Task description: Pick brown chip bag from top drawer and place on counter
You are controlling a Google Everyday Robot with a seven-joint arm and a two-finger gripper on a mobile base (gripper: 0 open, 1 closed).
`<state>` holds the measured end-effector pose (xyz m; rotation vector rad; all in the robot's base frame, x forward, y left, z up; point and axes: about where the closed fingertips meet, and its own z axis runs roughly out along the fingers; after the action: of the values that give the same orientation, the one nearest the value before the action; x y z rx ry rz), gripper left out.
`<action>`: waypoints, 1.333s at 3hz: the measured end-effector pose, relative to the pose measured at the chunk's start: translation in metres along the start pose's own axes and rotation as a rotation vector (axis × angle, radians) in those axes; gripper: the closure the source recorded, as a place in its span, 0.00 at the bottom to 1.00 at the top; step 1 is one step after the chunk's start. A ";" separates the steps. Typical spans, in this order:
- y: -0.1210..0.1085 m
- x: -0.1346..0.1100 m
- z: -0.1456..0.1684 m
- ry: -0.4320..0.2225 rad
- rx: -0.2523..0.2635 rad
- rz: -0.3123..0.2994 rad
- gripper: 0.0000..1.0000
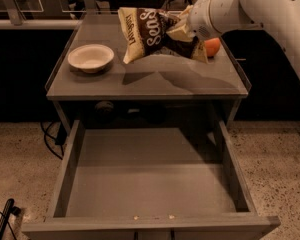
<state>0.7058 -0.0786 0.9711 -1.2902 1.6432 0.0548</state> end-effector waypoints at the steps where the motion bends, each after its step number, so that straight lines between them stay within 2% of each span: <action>1: -0.002 0.016 0.015 0.026 0.000 0.020 1.00; 2: 0.002 0.033 0.025 0.045 -0.012 0.046 1.00; 3: 0.020 0.045 0.034 0.052 -0.072 0.073 1.00; 4: 0.043 0.060 0.044 0.058 -0.163 0.138 1.00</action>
Offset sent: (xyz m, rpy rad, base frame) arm 0.0216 -0.0180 -0.0574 -0.0025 0.0877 -0.0621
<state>0.7072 -0.0776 0.8847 -1.3078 1.8059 0.2413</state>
